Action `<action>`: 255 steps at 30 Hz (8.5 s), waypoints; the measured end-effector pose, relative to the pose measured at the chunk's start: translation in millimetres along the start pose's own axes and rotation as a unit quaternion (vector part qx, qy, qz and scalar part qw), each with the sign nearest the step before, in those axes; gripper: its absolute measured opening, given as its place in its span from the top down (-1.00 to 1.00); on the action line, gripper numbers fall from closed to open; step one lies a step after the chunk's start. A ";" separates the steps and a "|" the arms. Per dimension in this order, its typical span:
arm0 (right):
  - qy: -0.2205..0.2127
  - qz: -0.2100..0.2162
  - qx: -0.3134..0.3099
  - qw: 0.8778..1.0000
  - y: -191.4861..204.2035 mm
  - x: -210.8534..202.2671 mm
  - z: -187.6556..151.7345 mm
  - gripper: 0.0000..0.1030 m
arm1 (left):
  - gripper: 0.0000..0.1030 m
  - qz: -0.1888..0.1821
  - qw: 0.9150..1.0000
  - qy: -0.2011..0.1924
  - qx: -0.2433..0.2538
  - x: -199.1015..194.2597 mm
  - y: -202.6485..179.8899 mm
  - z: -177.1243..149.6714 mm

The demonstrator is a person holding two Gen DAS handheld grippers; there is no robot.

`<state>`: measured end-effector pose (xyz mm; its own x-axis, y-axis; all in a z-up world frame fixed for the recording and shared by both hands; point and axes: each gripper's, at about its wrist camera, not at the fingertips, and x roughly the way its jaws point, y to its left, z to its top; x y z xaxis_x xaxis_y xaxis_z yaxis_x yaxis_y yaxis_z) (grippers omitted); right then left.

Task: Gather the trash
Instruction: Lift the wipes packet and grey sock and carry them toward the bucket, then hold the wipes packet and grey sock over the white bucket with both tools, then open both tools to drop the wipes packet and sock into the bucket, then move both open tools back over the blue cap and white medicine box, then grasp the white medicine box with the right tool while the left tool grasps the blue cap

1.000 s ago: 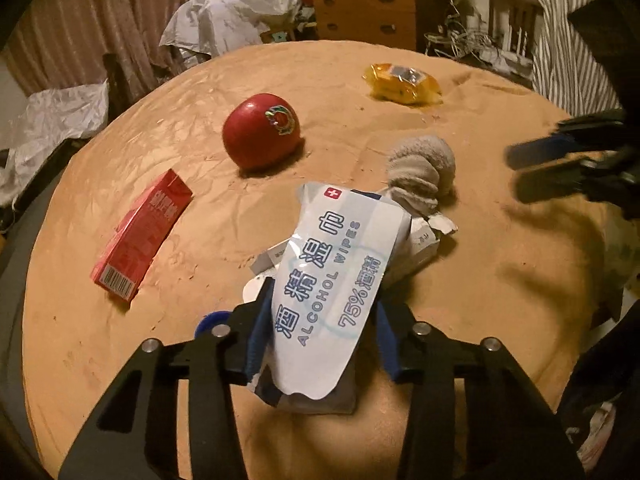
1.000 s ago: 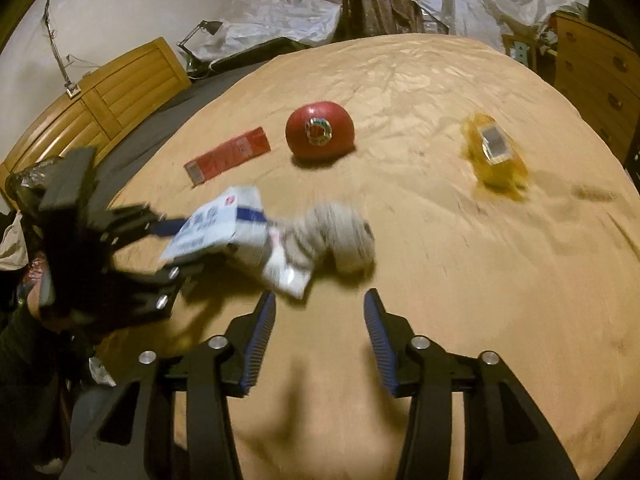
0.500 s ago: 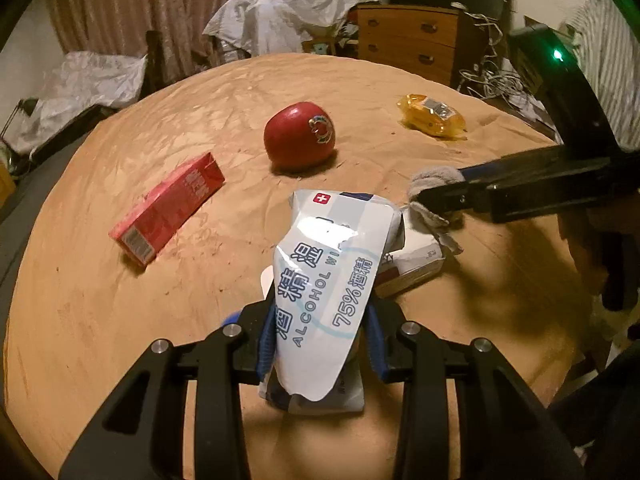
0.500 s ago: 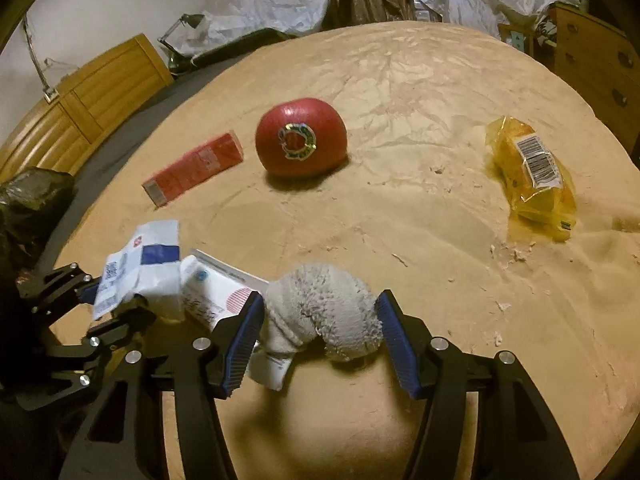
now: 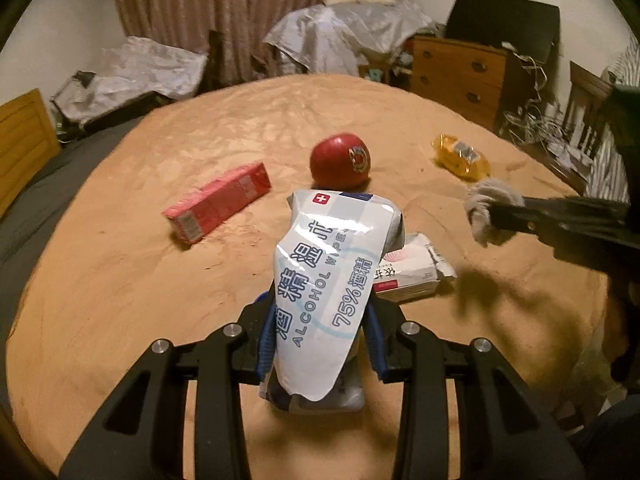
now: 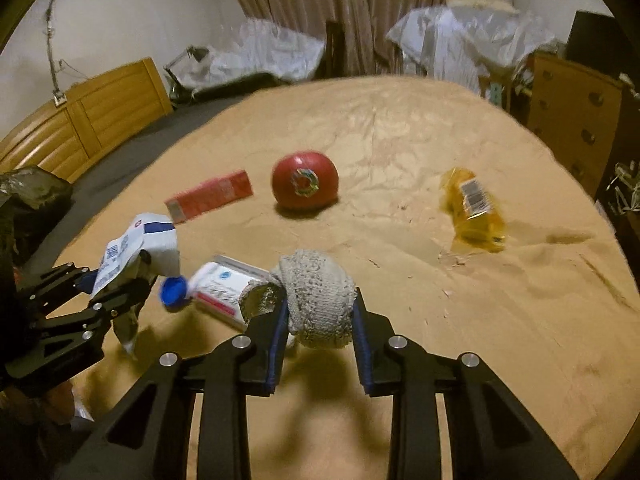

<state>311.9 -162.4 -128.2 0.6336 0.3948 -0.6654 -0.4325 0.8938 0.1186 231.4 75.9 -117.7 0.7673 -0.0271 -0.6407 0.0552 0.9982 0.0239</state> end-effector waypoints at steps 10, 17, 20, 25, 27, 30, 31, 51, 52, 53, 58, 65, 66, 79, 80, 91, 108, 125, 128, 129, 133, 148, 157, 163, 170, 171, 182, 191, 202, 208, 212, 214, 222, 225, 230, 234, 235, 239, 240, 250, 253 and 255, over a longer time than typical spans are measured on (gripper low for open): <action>-0.098 -0.022 -0.010 0.995 42.0 -103.1 -35.2 0.41 | 0.32 0.052 0.995 -0.074 -0.038 -80.6 -24.0 -7.7; -0.148 -0.036 -0.014 0.988 62.6 -153.7 -55.1 0.41 | 0.31 0.087 0.985 -0.137 -0.058 -125.0 -35.7 -12.5; -0.166 -0.040 -0.009 0.985 67.8 -172.4 -62.8 0.41 | 0.30 0.096 0.981 -0.153 -0.067 -139.2 -39.2 -17.3; -0.186 -0.052 -0.016 0.981 81.4 -196.8 -75.6 0.41 | 0.29 0.110 0.976 -0.174 -0.072 -155.1 -47.5 -21.9; -0.191 -0.054 -0.016 0.980 84.0 -205.8 -79.9 0.41 | 0.29 0.109 0.976 -0.176 -0.073 -158.3 -49.8 -22.6; -0.200 -0.057 -0.019 0.978 88.8 -215.9 -83.1 0.41 | 0.29 0.109 0.975 -0.179 -0.071 -162.2 -53.0 -23.5; -0.201 -0.057 -0.019 0.978 89.5 -217.2 -83.2 0.41 | 0.29 0.108 0.975 -0.180 -0.072 -163.3 -56.0 -24.8; -0.204 -0.080 -0.009 0.976 76.4 -253.9 -86.8 0.41 | 0.29 0.048 0.983 -0.174 -0.029 -156.8 -90.7 -14.6; -0.204 -0.087 -0.007 0.975 72.0 -259.4 -89.5 0.41 | 0.29 0.041 0.984 -0.173 -0.023 -154.0 -97.9 -12.8; -0.204 -0.092 -0.005 0.975 65.5 -262.8 -90.1 0.41 | 0.29 0.036 0.984 -0.171 -0.020 -151.3 -103.6 -11.0; -0.199 -0.119 0.013 0.973 35.4 -282.4 -99.7 0.41 | 0.29 0.006 0.985 -0.170 -0.007 -144.1 -132.7 -3.0; -0.188 -0.150 0.037 0.970 -16.2 -303.4 -115.4 0.40 | 0.29 -0.022 0.983 -0.181 0.020 -146.7 -168.9 5.7; -0.187 -0.154 0.040 0.969 -24.0 -306.8 -117.2 0.40 | 0.29 -0.026 0.983 -0.181 0.022 -146.6 -172.8 6.0; -0.172 -0.229 0.083 0.955 -130.2 -372.3 -138.3 0.40 | 0.29 -0.116 0.977 -0.163 0.075 -135.6 -269.8 15.6; -0.170 -0.238 0.088 0.952 -141.0 -381.3 -143.3 0.40 | 0.29 -0.122 0.976 -0.162 0.079 -135.8 -276.2 14.9; -0.133 -0.279 0.142 0.940 -234.1 -429.7 -186.1 0.40 | 0.28 -0.185 0.966 -0.129 0.129 -127.6 -362.0 11.5; 0.001 -0.248 0.214 0.945 -325.7 -394.5 -230.4 0.40 | 0.28 -0.215 0.961 0.003 0.175 -70.4 -435.1 -15.1; 0.012 -0.239 0.223 0.945 -317.2 -376.2 -241.6 0.39 | 0.26 -0.211 0.959 0.025 0.186 -60.9 -446.1 -19.0; 0.009 -0.236 0.223 0.946 -316.6 -372.7 -242.7 0.39 | 0.24 -0.212 0.959 0.020 0.189 -63.2 -447.4 -18.5; 0.009 -0.236 0.222 0.946 -315.8 -371.4 -242.6 0.39 | 0.24 -0.213 0.959 0.019 0.187 -63.7 -447.1 -18.1; 0.008 -0.235 0.217 0.947 -311.8 -369.1 -240.5 0.39 | 0.27 -0.219 0.958 0.010 0.185 -67.7 -447.9 -15.7; 0.003 -0.237 0.221 0.946 -309.5 -373.5 -238.6 0.38 | 0.29 -0.276 0.947 0.019 0.163 -70.4 -448.9 -9.8; 0.002 -0.242 0.221 0.945 -310.6 -380.4 -237.6 0.38 | 0.29 -0.311 0.939 0.045 0.138 -65.5 -449.0 -10.5; 0.001 -0.237 0.221 0.946 -311.7 -381.3 -237.7 0.13 | 0.07 -0.294 0.944 0.042 0.144 -63.3 -452.3 -10.8; -0.009 -0.242 0.230 0.943 -310.6 -385.0 -243.4 0.01 | -0.24 -0.283 0.947 0.043 0.147 -60.4 -448.0 -11.5; -0.009 -0.242 0.230 0.943 -310.3 -385.2 -244.0 0.01 | -0.24 -0.283 0.947 0.044 0.146 -59.6 -446.8 -11.3; -0.025 -0.228 0.219 0.948 -294.0 -384.4 -237.4 0.00 | -0.24 -0.260 0.953 0.026 0.152 -64.8 -416.2 -9.9; -0.021 -0.141 0.135 0.981 -210.9 -311.8 -194.6 0.00 | -0.24 -0.153 0.980 0.020 0.128 -40.6 -294.1 -18.1; 0.023 -0.049 0.039 0.998 -91.0 -192.0 -126.9 0.00 | -0.24 0.025 0.999 0.047 0.001 -1.8 -62.0 -29.7; 0.041 -0.018 0.002 0.999 -39.8 -148.4 -97.9 0.00 | -0.24 0.069 0.992 0.086 -0.058 21.4 22.1 -41.7; 0.052 -0.004 -0.016 0.999 -17.6 -125.2 -84.6 0.00 | -0.24 0.065 0.989 0.105 -0.076 38.1 45.1 -47.5; 0.060 0.001 -0.027 0.998 -12.8 -114.8 -82.1 0.00 | -0.23 0.061 0.989 0.109 -0.080 45.3 50.1 -50.2; 0.096 0.011 -0.064 0.993 -7.6 -68.6 -70.7 0.00 | -0.23 0.048 0.991 0.098 -0.076 62.5 52.3 -40.2; 0.109 0.016 -0.079 0.991 -5.8 -51.8 -66.9 0.00 | -0.23 0.044 0.992 0.097 -0.073 69.1 50.5 -33.6; 0.123 0.028 -0.115 0.985 3.0 -30.0 -57.5 -0.02 | 0.24 0.039 0.992 0.094 -0.075 76.2 55.5 -26.4; 0.128 0.035 -0.170 0.976 15.0 -14.6 -39.5 -0.06 | 0.44 0.036 0.992 0.093 -0.076 75.3 66.6 -25.7; 0.129 0.037 -0.185 0.974 18.2 -11.0 -34.5 -0.10 | 0.44 0.037 0.992 0.092 -0.076 74.5 69.8 -26.3; 0.134 0.045 -0.260 0.955 39.2 8.4 -9.5 -0.20 | 0.44 0.026 0.993 0.091 -0.075 70.9 84.3 -26.9; 0.135 0.049 -0.267 0.953 42.1 11.6 -4.9 -0.24 | 0.44 0.023 0.993 0.091 -0.072 70.7 85.6 -26.3; 0.171 0.080 -0.369 0.910 85.7 76.6 26.1 -0.45 | -0.06 -0.003 0.996 0.086 -0.036 68.1 93.3 -26.1; 0.181 0.080 -0.389 0.900 96.3 97.0 26.3 -0.45 | -0.11 -0.004 0.996 0.089 -0.024 69.6 90.2 -27.5; 0.190 0.076 -0.403 0.892 102.1 112.0 27.4 -0.45 | -0.14 -0.005 0.996 0.089 -0.014 70.3 88.3 -27.9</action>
<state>356.3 -21.0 -170.4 0.3313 0.2621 -0.9064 -0.9125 0.3331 -0.2373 272.4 163.6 -182.1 0.6413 -0.0305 -0.7667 0.0427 0.9991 -0.0041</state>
